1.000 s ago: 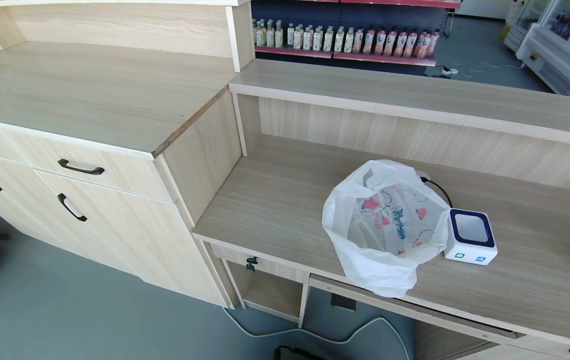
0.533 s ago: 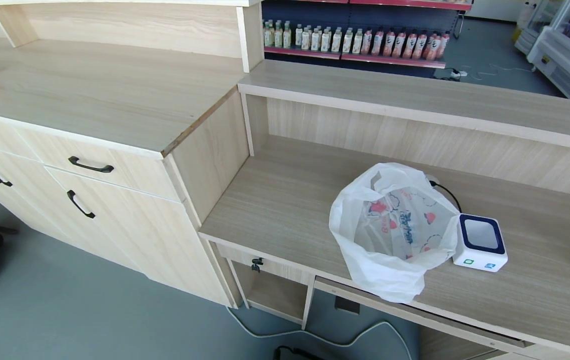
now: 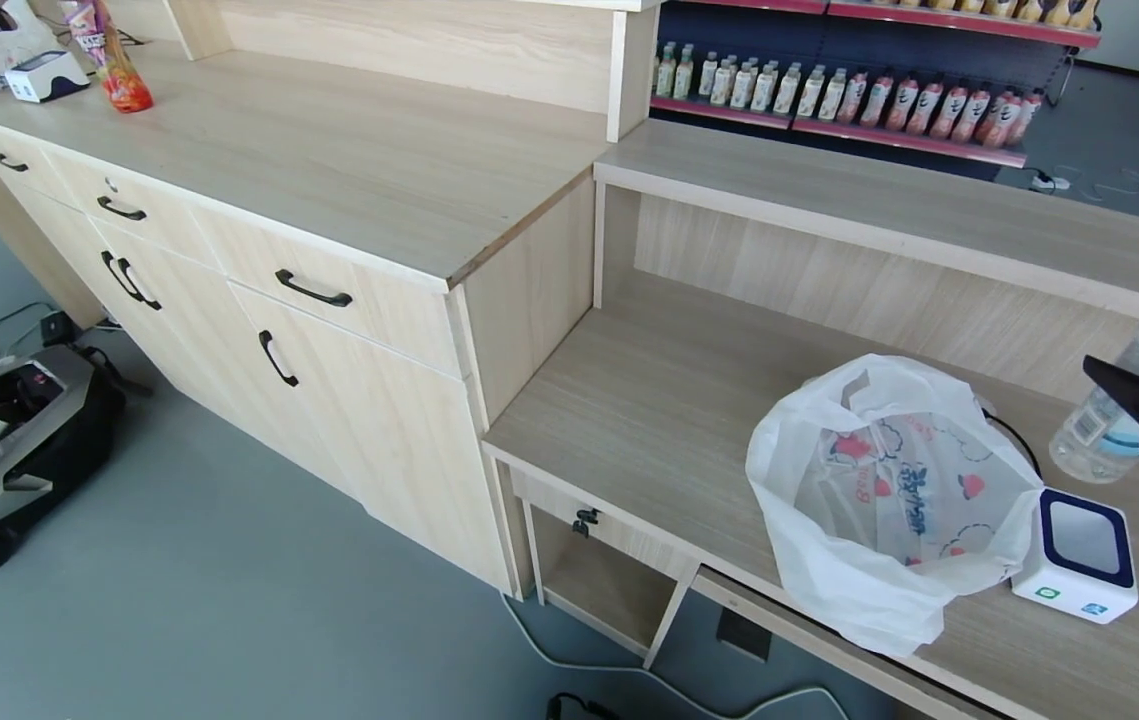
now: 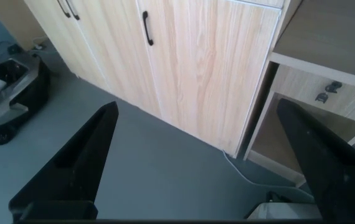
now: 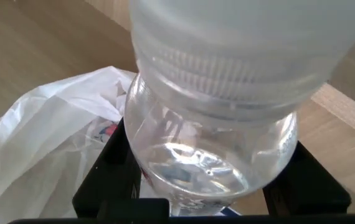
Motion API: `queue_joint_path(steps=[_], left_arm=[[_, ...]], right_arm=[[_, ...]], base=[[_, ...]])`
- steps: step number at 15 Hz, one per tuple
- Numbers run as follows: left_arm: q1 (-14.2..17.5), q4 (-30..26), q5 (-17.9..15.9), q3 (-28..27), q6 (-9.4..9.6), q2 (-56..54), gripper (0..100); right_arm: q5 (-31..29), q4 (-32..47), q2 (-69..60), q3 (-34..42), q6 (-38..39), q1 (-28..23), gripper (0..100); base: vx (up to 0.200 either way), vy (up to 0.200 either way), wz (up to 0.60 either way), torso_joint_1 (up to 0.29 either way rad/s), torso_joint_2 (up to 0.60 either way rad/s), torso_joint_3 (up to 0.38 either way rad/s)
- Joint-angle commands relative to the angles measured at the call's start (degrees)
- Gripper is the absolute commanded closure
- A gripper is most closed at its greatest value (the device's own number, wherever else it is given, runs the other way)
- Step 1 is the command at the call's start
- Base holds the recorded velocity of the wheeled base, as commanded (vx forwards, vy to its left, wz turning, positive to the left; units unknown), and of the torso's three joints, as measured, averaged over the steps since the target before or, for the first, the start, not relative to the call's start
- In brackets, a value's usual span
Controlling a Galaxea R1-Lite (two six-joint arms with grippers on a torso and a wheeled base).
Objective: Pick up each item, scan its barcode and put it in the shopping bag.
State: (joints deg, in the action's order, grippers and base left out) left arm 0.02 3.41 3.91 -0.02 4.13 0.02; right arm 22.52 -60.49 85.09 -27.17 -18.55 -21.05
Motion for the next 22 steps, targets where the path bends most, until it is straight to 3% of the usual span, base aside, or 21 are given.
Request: queue_joint_path(steps=[1, 4, 7, 13, 22], left_arm=[[0.0, 0.0, 0.0, 0.0, 0.00, 0.0, 0], [0.0, 0.0, 0.0, 0.0, 0.00, 0.0, 0], [0.0, 0.0, 0.0, 0.0, 0.00, 0.0, 0], [0.0, 0.0, 0.0, 0.0, 0.00, 0.0, 0], [0.0, 0.0, 0.0, 0.0, 0.00, 0.0, 0]], right_arm=[[0.1, -2.8, 9.7, -1.0, 3.6, 4.2, 100], [0.1, -16.9, 22.7, -2.4, 12.1, 11.4, 100], [0.1, -24.9, 31.2, -3.0, 12.9, 15.3, 100], [-0.4, -29.1, 40.9, -11.1, 12.8, 16.5, 100], [-0.5, -29.5, 44.9, -14.5, 12.6, 16.1, 100]], base=[[0.000, 0.000, 0.00, 0.000, 0.00, 0.000], [0.000, 0.000, 0.00, 0.000, 0.00, 0.000], [0.000, 0.000, 0.00, 0.000, 0.00, 0.000], [0.000, 0.000, 0.00, 0.000, 0.00, 0.000], [0.000, 0.000, 0.00, 0.000, 0.00, 0.000]])
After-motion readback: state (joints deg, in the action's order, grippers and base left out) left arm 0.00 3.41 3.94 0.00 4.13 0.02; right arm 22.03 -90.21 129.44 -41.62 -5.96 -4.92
